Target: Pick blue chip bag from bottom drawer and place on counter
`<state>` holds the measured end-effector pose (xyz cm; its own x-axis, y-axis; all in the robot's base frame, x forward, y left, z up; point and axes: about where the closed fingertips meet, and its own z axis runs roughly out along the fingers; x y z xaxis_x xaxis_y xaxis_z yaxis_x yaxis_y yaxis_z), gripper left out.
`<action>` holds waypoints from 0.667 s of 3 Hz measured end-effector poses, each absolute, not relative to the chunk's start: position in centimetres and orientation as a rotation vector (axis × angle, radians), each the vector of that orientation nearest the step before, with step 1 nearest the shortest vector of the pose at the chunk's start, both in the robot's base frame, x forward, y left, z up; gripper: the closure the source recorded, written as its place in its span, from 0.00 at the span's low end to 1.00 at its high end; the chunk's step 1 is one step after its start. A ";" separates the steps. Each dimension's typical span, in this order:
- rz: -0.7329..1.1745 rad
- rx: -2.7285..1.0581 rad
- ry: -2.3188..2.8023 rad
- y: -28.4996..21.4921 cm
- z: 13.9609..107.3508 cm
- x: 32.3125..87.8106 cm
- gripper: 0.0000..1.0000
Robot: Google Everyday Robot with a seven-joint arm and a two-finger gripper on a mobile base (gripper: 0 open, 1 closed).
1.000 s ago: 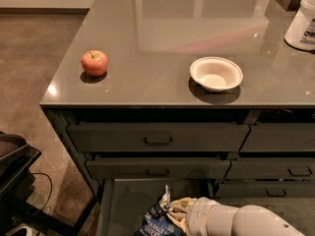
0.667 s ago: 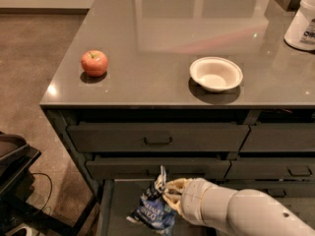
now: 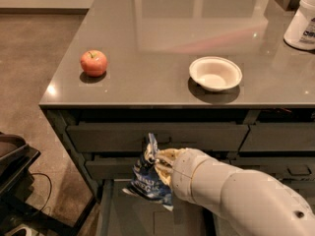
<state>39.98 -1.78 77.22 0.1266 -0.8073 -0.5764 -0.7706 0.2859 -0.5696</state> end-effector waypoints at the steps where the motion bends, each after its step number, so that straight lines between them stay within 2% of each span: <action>1: -0.076 -1.473 1.628 -2.3 77.6 39.8 1.00; 2: -0.074 -1.473 1.628 -2.3 77.6 39.8 1.00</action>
Offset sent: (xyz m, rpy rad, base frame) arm 0.0037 -0.0038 0.0123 0.0063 -0.0389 -0.0012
